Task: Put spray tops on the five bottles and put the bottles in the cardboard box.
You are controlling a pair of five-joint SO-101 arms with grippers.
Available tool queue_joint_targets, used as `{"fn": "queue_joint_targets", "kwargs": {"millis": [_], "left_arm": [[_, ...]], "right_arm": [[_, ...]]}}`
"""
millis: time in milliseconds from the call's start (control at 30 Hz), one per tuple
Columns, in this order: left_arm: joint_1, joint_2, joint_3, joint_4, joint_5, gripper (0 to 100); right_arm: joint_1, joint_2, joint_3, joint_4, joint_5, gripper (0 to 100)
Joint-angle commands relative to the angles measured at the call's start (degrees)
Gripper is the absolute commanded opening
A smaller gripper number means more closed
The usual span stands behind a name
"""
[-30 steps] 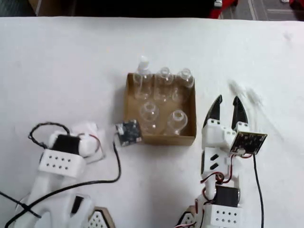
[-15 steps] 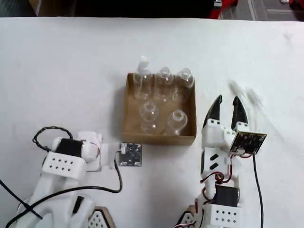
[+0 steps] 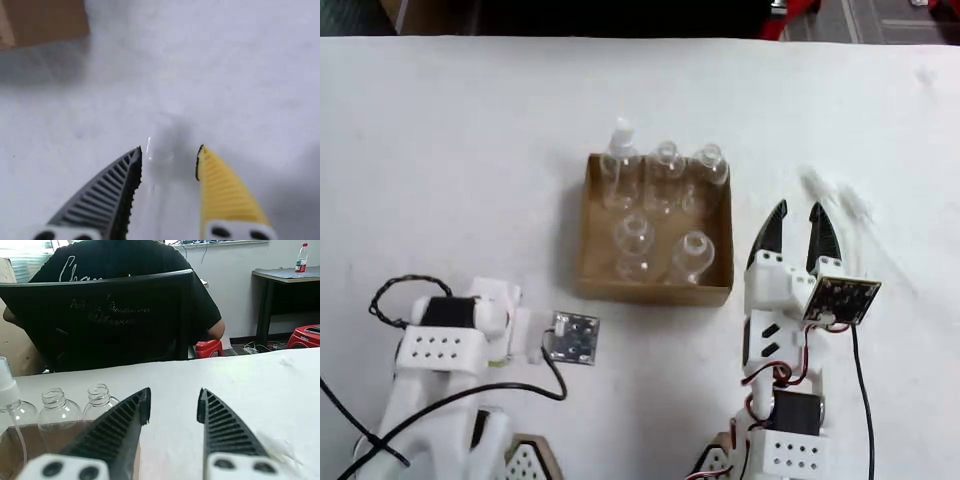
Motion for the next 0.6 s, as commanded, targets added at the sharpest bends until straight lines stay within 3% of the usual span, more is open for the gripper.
{"fn": "queue_joint_targets", "kwargs": {"millis": [0,333,567], "left_arm": [[2.6,-0.7,1.8,-3.9,-0.6,17],[5.3,0.1,2.5,-6.4,-0.3,16],[2.2,14.1,-3.2,-8.8,-0.3,13]], "right_arm": [[0.0,0.0,0.4,0.2,0.5,13.4],[0.0,0.0,0.4,0.2,0.5,13.4],[-0.1,0.0,0.4,0.2,0.5,13.4]]}}
